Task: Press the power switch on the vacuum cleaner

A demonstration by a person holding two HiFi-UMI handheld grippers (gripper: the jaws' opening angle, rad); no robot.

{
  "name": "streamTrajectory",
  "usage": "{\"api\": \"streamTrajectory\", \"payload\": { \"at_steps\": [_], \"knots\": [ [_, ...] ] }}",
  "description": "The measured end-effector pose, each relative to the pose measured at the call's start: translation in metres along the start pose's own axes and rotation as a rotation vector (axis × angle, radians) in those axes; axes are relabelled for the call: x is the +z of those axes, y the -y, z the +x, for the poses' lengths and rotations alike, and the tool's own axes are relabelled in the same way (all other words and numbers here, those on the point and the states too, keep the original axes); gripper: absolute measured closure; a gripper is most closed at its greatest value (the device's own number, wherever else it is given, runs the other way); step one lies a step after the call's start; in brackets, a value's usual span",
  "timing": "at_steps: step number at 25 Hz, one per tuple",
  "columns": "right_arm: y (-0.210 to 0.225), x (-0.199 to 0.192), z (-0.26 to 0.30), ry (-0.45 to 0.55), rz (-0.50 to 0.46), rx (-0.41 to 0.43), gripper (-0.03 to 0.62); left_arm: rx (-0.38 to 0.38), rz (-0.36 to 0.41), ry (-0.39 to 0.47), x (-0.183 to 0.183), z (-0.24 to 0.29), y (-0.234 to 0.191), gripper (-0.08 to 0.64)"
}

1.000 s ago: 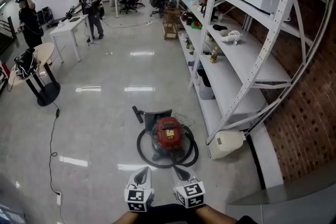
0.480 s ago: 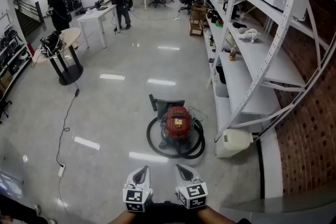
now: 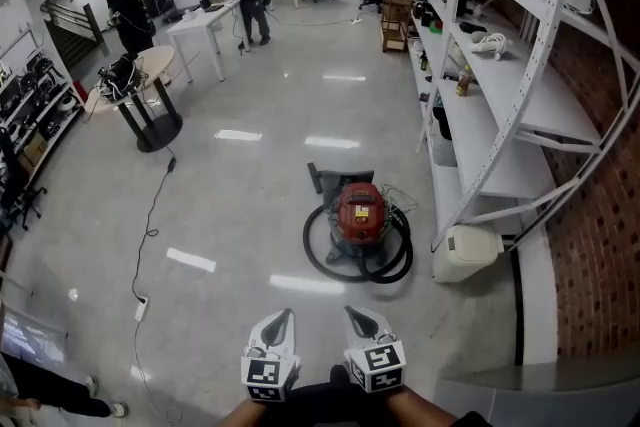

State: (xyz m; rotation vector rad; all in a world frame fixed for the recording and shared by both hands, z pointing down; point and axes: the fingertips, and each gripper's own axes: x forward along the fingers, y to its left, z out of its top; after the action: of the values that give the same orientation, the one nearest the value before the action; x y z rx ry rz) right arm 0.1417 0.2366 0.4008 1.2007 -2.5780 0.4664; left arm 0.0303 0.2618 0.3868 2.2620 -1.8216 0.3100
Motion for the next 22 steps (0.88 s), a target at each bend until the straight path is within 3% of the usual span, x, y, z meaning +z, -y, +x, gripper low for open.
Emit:
{"api": "streamTrajectory", "payload": {
  "at_steps": [6, 11, 22],
  "knots": [
    [-0.036, -0.026, -0.008, -0.052, -0.030, 0.050, 0.600, 0.075, -0.031, -0.039, -0.036, -0.048, -0.018, 0.549],
    [-0.064, -0.022, -0.017, -0.050, -0.069, 0.070, 0.600, 0.131, -0.072, -0.031, -0.044, -0.080, -0.038, 0.549],
    [-0.099, -0.019, -0.041, -0.016, -0.072, 0.013, 0.600, 0.080, -0.090, 0.019, -0.042, -0.108, -0.046, 0.549]
  ]
}}
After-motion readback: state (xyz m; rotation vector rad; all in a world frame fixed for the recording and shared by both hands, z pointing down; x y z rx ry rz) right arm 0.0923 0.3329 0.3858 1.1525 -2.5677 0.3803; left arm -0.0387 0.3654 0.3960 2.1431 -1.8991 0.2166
